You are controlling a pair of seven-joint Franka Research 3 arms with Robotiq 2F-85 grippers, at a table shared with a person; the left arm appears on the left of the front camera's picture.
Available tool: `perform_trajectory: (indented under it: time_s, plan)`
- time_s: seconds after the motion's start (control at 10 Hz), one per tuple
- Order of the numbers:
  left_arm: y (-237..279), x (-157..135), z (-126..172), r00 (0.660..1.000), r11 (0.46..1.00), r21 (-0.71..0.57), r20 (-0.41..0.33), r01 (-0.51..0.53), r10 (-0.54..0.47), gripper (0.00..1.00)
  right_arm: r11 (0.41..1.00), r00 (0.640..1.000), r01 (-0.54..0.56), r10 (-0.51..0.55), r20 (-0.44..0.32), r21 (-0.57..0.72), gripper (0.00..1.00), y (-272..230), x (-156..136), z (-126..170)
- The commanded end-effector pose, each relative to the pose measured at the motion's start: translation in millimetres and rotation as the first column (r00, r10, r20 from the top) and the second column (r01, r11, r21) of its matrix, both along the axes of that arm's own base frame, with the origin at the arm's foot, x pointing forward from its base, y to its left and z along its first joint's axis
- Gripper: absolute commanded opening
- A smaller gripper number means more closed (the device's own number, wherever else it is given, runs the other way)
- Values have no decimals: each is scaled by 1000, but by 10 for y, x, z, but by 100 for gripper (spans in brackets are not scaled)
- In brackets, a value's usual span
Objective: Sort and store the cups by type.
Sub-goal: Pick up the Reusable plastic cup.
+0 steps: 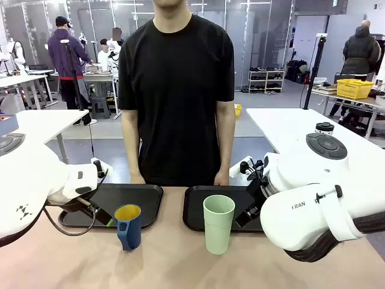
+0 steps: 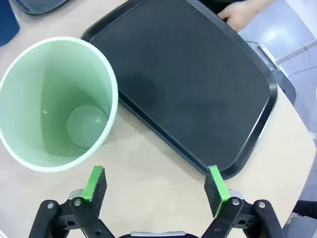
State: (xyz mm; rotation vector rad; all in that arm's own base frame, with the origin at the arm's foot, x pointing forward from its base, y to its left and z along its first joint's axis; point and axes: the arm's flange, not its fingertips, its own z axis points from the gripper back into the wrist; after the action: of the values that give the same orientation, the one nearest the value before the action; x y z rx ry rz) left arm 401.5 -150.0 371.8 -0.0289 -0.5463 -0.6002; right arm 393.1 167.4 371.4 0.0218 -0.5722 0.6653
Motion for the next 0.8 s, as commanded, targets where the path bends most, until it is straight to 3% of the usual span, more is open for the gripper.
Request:
perform_trajectory:
  time_s: [0.0, 0.7]
  plan:
    - [-6, -2, 0, 1000, 1000, 0, 0, 1, -1, 100, 1000, 1000, 0, 0, 0, 0, 100, 0, 0, 0]
    - [-6, -2, 0, 1000, 1000, 0, 0, 1, -1, 100, 1000, 1000, 0, 0, 0, 0, 100, 0, 0, 0]
